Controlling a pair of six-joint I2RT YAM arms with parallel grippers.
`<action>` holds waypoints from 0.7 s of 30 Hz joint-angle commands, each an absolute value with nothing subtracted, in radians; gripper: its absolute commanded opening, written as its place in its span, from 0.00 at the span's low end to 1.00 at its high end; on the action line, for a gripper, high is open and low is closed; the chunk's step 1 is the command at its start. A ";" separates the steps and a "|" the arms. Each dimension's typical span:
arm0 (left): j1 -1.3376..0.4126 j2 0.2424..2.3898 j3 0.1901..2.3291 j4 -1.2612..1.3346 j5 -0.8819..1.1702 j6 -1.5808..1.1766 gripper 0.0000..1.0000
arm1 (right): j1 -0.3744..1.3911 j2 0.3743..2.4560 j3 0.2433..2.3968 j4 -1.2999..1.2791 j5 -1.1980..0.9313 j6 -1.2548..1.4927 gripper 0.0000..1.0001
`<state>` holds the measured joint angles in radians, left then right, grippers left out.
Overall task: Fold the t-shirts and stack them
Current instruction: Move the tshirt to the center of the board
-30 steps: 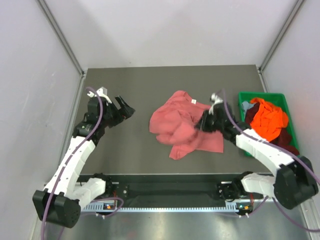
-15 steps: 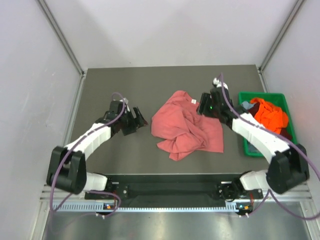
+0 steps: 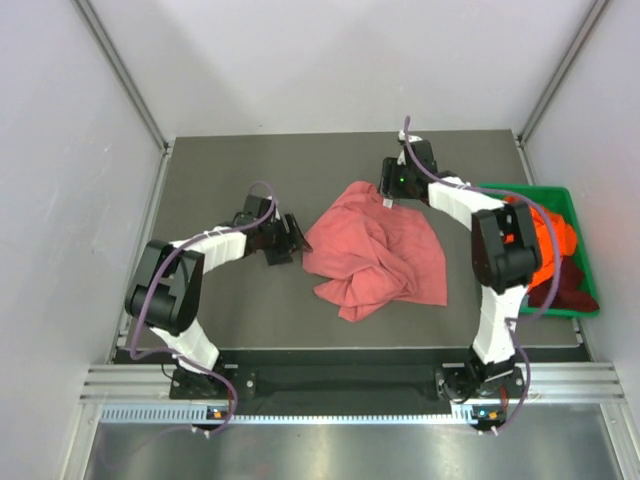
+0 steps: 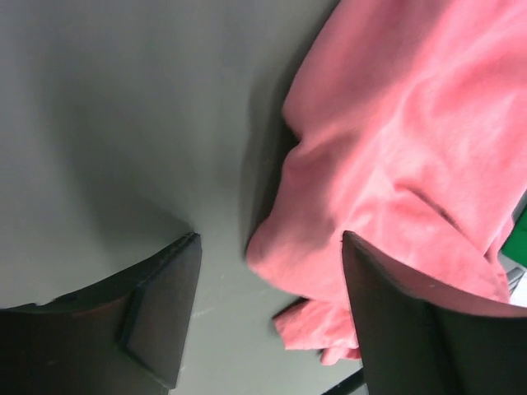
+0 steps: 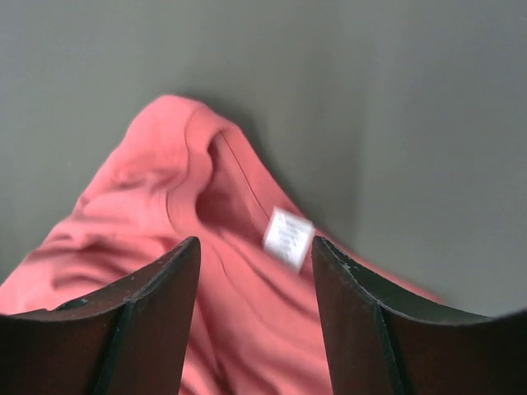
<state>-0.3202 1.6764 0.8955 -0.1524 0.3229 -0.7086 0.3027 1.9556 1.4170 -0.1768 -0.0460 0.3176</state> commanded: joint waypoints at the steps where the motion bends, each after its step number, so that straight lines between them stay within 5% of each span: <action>1: -0.330 1.716 0.925 -0.095 0.339 -0.696 0.70 | 0.291 2.058 1.557 -0.086 -0.193 0.252 0.57; 3: -0.330 1.733 0.922 -0.074 0.359 -0.703 0.65 | 0.291 2.132 1.601 -0.072 -0.228 0.244 0.58; 14: -0.339 1.740 0.939 -0.051 0.402 -0.706 0.00 | 0.308 2.345 1.799 -0.035 -0.270 0.267 0.62; 17: -0.339 1.727 0.962 -0.077 0.396 -0.698 0.00 | 0.319 2.356 1.819 -0.043 -0.264 0.265 0.45; 20: -0.337 1.707 1.029 -0.177 0.335 -0.664 0.00 | 0.316 2.307 1.816 -0.055 -0.245 0.258 0.19; 21: -0.337 1.700 1.054 -0.208 0.313 -0.652 0.00 | 0.314 2.286 1.812 -0.058 -0.236 0.255 0.02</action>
